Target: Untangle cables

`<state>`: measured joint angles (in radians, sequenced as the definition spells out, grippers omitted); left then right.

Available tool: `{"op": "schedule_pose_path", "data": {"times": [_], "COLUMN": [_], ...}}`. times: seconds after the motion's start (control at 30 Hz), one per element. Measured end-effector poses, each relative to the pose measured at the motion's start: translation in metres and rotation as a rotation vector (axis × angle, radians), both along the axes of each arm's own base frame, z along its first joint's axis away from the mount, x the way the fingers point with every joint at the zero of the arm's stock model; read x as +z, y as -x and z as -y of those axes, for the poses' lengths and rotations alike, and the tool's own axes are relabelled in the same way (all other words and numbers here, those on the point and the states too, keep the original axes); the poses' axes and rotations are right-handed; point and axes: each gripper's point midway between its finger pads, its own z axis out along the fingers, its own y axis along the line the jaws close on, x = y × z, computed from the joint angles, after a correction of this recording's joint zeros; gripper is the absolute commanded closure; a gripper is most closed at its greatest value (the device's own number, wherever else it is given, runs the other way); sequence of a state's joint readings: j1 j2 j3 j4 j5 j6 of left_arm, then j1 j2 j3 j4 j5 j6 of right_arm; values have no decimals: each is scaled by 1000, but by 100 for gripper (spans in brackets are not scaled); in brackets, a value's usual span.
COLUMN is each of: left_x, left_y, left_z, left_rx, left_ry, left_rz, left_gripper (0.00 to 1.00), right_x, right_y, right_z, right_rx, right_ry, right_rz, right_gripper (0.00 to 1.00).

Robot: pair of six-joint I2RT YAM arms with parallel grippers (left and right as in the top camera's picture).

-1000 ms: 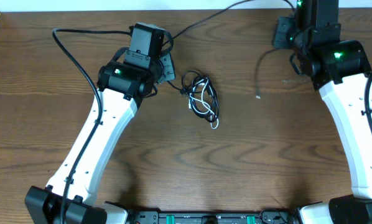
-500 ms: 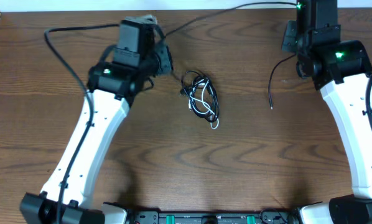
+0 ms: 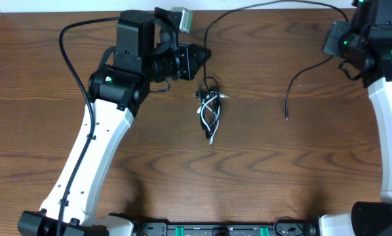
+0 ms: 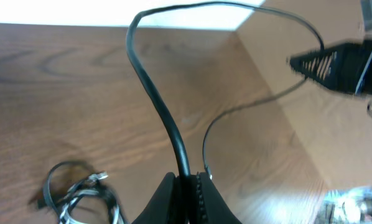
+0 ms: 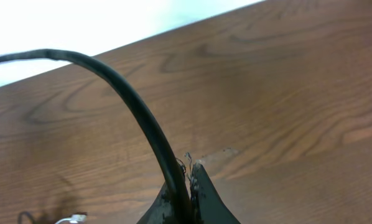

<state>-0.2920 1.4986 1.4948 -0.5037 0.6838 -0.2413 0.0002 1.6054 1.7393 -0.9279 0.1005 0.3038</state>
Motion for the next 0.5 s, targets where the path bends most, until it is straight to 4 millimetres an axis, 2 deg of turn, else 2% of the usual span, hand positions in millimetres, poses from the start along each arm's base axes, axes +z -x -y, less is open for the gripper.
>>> {"op": "schedule_pose_path", "data": {"times": [0.07,0.17,0.33,0.5], "left_x": [-9,-25,-51,-64], "left_y": [5,11,12,7], "left_z": [-2,-10,-34,-57], "left_rx": [-18,-8,78,168], "left_ry": [-36,-105,-254,-371], "left_rz": [-14,-50,-103,-111], "left_gripper": [83,70,55,51], "right_x": [-2,-5,-7,-9], "right_y": [2,5,7,7], "right_z": [6,10,9,8], "right_rx": [-10,-14,-8,-5], "right_ry": [-12,-23,-33,-37], "right_rz": [-11,-27,-36,-45], "right_gripper": [99,99,99,99]}}
